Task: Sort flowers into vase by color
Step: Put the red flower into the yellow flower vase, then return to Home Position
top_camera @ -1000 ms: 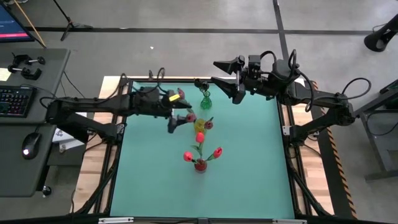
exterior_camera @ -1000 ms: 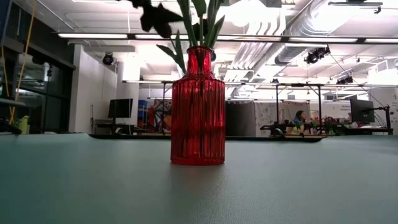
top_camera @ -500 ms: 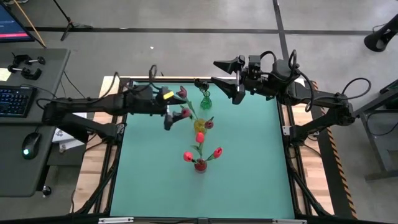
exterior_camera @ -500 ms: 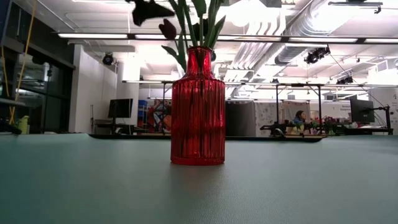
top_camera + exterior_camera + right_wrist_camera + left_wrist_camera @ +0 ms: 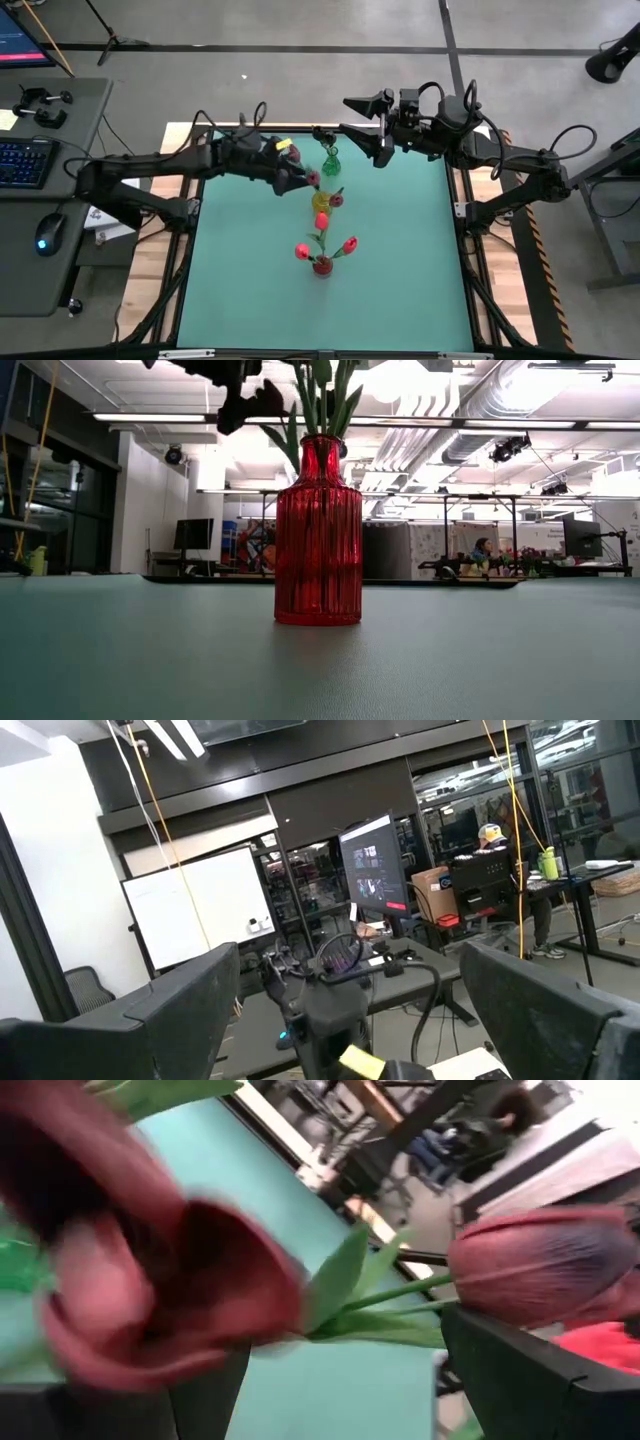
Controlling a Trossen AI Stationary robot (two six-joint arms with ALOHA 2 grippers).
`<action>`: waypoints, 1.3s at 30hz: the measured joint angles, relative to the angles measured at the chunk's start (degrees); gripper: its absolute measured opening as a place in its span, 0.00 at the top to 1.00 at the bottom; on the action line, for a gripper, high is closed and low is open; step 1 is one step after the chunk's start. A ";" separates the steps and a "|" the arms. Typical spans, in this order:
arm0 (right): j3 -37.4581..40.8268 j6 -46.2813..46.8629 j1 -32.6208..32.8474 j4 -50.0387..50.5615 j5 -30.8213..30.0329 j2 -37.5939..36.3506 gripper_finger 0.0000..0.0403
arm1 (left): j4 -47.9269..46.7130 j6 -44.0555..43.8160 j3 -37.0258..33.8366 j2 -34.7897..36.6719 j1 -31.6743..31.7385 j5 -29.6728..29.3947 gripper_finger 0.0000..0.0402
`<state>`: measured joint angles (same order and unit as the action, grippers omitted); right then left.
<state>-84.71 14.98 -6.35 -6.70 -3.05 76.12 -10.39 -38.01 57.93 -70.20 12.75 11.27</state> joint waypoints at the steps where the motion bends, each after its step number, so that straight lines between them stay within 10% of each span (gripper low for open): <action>1: 0.00 0.00 0.00 0.00 0.00 0.00 0.08 | 0.04 -0.64 0.02 0.23 0.37 1.37 0.23; 26: 0.00 -0.02 0.00 0.06 0.00 0.00 0.08 | 4.00 5.59 0.07 12.08 4.25 4.48 0.23; 34: 0.00 -0.04 0.00 1.55 0.00 0.00 0.08 | -2.05 15.93 -2.45 25.63 0.01 -9.43 0.23; 39: 0.00 -0.04 0.00 3.88 0.02 0.00 0.08 | 14.63 17.70 -14.70 32.90 -9.81 -18.08 0.25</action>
<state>-84.71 14.94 -6.35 -2.81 -3.03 76.12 4.24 -20.32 43.23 -37.30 2.95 -6.80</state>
